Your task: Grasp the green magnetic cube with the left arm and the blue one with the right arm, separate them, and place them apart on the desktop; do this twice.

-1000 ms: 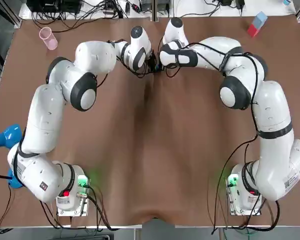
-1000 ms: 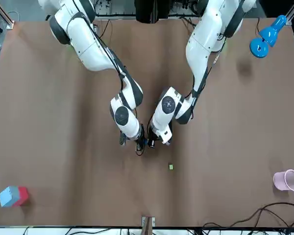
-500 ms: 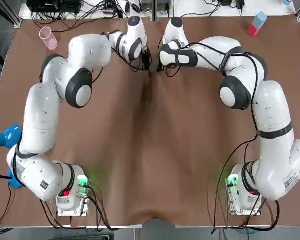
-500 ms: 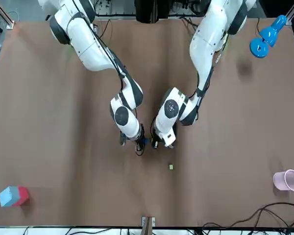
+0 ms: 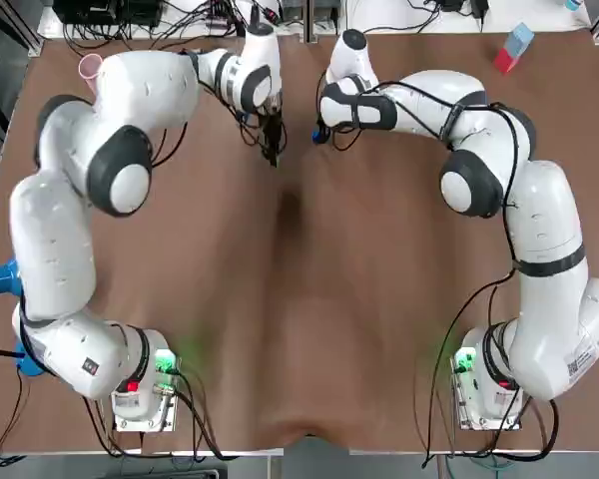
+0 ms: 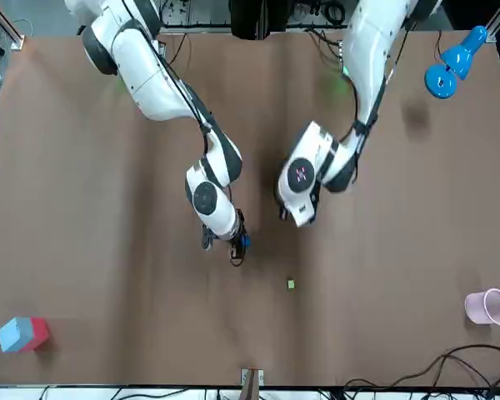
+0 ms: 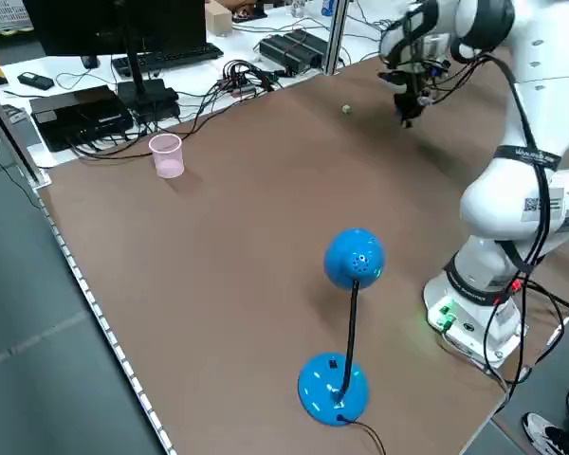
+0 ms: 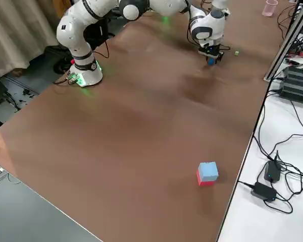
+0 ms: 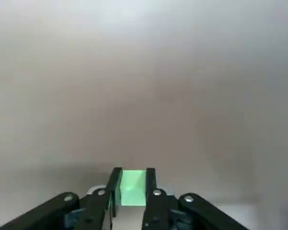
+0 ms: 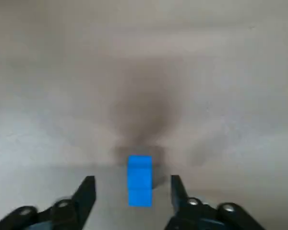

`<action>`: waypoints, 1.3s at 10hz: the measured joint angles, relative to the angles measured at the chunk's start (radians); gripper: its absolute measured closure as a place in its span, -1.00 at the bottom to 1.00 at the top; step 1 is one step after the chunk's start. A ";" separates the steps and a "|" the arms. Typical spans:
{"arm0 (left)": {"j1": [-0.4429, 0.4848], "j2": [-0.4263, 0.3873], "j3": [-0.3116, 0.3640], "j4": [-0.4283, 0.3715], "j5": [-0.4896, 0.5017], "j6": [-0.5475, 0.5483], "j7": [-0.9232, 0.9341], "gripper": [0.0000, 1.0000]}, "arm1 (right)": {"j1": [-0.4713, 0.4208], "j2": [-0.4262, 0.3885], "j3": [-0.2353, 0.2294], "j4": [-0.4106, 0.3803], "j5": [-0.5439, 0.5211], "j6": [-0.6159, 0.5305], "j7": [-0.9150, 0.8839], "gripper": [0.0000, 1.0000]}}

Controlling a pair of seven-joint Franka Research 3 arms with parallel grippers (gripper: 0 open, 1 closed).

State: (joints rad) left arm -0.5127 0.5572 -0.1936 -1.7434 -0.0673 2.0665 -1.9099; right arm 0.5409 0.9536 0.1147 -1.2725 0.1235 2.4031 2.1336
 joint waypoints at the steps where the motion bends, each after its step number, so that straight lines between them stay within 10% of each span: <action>1: -0.002 -0.064 -0.046 -0.093 0.000 -0.045 -0.003 0.52 | -0.010 -0.016 -0.001 -0.007 0.000 -0.006 -0.012 -0.74; 6: -0.018 -0.144 -0.237 -0.284 -0.056 -0.274 -0.063 0.52 | -0.122 -0.159 -0.003 -0.186 0.000 -0.016 -0.205 -0.81; 10: -0.020 -0.157 -0.269 -0.293 -0.121 -0.437 -0.075 0.52 | -0.146 -0.247 -0.006 -0.411 0.000 0.215 -0.216 -1.00; 13: -0.103 -0.148 -0.282 -0.362 -0.165 -0.427 -0.105 0.48 | -0.155 -0.272 -0.007 -0.396 0.000 0.153 -0.215 -1.00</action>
State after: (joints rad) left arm -0.6160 0.4095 -0.4757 -2.1053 -0.2323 1.6391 -2.0150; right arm 0.3859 0.6814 0.1072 -1.6688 0.1238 2.5563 1.9181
